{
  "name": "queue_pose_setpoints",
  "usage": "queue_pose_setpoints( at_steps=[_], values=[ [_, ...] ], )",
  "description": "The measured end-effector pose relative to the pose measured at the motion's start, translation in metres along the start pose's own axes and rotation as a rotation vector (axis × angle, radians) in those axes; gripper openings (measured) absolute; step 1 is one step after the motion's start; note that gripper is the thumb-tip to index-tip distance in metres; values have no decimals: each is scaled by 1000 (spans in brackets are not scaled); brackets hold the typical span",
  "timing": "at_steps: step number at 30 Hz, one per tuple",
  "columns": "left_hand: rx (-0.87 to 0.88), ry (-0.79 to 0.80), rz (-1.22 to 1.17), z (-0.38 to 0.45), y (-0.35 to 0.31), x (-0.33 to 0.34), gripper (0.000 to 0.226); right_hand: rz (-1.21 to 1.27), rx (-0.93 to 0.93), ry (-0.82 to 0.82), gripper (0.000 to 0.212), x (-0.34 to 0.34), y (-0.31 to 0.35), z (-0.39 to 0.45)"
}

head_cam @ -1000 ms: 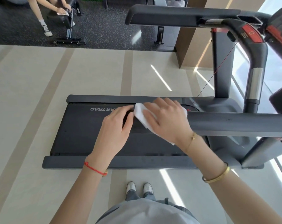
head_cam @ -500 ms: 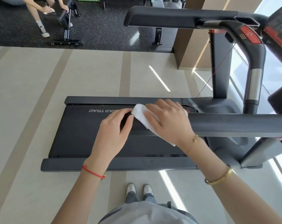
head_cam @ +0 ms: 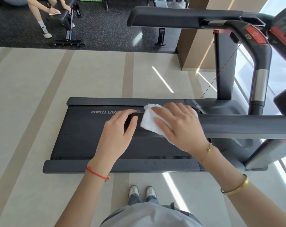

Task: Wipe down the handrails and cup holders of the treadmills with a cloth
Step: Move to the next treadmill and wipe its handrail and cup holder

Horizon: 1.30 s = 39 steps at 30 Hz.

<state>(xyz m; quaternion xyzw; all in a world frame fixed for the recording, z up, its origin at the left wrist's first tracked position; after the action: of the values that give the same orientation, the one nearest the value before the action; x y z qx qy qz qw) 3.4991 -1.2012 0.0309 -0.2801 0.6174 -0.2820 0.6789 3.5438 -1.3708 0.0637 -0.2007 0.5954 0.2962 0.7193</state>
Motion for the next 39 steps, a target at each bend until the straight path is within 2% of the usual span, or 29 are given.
queue_pose_setpoints(
  at_steps=[1,5,8,11,14,17,19,20,25,28,31,33,34,37,39],
  values=[
    [-3,0,0,0,0,0,31,-3,22,4,29,-3,-11,-5],
    [-16,6,3,1,0,-1,30,33,311,91,37,-7,-55,0],
    [-7,1,2,1,-2,0,29,29,204,125,35,0,-22,20],
    [8,10,-11,1,-3,0,26,28,67,10,26,2,13,17],
    [7,2,-10,2,-3,-2,27,30,-39,10,31,3,2,0],
    [-11,-4,-16,1,-3,-2,29,-13,161,-46,31,-12,-50,-16],
    [-17,1,-11,1,-3,-2,29,8,329,-7,35,-14,-75,-15],
    [-17,2,-7,2,-4,-1,29,16,352,20,36,-13,-74,-11],
    [-8,1,-9,2,-2,0,30,49,106,-9,30,0,-3,3],
    [-1,-5,-11,1,-3,-1,30,58,11,-47,33,0,2,-10],
    [-4,-9,-8,1,-3,-1,30,10,164,-74,25,-11,-34,-17],
    [-10,-9,-11,0,-3,-1,29,29,333,-39,33,-14,-59,-9],
    [-13,-9,-8,0,-3,-1,29,47,358,5,36,-11,-61,-3],
    [-12,-9,-2,0,-4,-2,28,49,235,75,36,-1,-26,15],
    [-2,-8,0,1,-6,-1,24,49,130,8,32,3,5,16]
  ],
)
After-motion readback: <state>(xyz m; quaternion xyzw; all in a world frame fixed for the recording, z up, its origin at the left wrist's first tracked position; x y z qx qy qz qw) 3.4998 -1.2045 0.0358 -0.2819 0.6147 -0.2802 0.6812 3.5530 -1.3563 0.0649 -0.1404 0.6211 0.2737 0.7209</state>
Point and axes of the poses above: each hand's wrist, its own z-axis towards the middle knuckle, its own x-axis out of the palm, y = z × x, the point moved 8 cm from there along z, towards the middle knuckle, and after that the axes turned 11 degrees about y, right-handed, at the moved point
